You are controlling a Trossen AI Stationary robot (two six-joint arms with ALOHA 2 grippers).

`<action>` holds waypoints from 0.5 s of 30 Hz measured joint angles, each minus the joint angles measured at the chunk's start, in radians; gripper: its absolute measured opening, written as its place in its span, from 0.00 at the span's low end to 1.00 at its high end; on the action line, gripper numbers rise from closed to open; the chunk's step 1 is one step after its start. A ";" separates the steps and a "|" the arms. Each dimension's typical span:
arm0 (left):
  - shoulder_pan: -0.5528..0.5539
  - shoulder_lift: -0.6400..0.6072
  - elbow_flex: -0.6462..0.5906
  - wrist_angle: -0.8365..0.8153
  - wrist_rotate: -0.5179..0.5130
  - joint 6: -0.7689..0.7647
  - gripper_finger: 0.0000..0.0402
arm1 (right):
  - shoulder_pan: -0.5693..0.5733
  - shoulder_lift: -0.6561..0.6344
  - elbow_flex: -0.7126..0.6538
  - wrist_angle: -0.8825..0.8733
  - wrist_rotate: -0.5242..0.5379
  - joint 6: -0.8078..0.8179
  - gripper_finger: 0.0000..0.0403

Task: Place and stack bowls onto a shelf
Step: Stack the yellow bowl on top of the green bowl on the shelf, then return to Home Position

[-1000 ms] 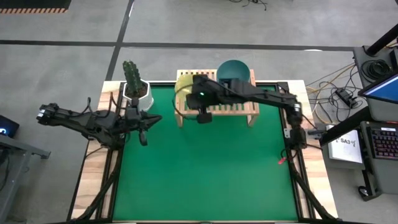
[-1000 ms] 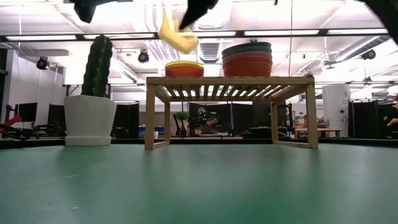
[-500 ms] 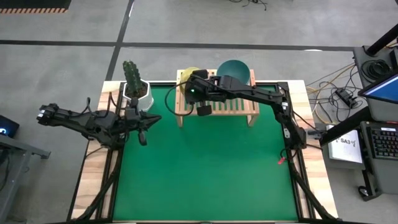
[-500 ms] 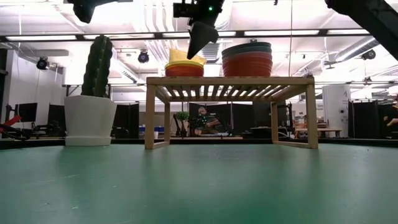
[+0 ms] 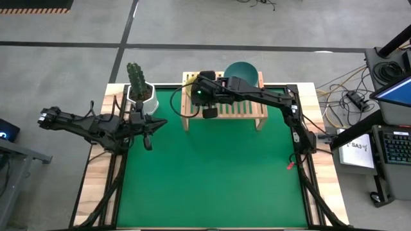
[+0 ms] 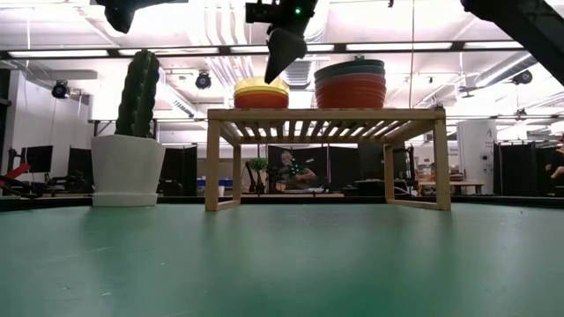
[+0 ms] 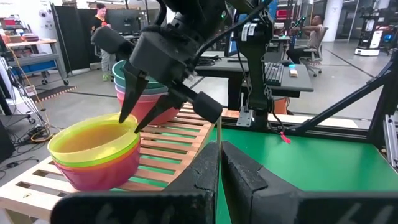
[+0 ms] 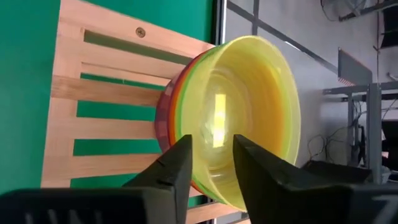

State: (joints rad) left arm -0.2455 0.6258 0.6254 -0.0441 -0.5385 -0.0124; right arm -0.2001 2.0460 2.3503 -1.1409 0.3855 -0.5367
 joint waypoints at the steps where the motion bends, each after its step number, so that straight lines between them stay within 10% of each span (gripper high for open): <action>1: 0.000 0.000 0.000 0.000 0.000 0.000 0.00 | 0.001 -0.002 0.004 -0.001 0.000 0.009 0.27; 9: 0.000 0.000 0.000 -0.005 0.000 0.004 0.00 | 0.027 -0.051 0.005 -0.096 -0.025 0.149 0.32; 15: 0.000 -0.027 -0.002 -0.070 0.000 0.010 0.00 | 0.059 -0.168 -0.096 -0.090 -0.353 0.251 0.28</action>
State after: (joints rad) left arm -0.2459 0.5984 0.6235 -0.1137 -0.5388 -0.0025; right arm -0.1414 1.8779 2.2543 -1.2309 0.0323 -0.2853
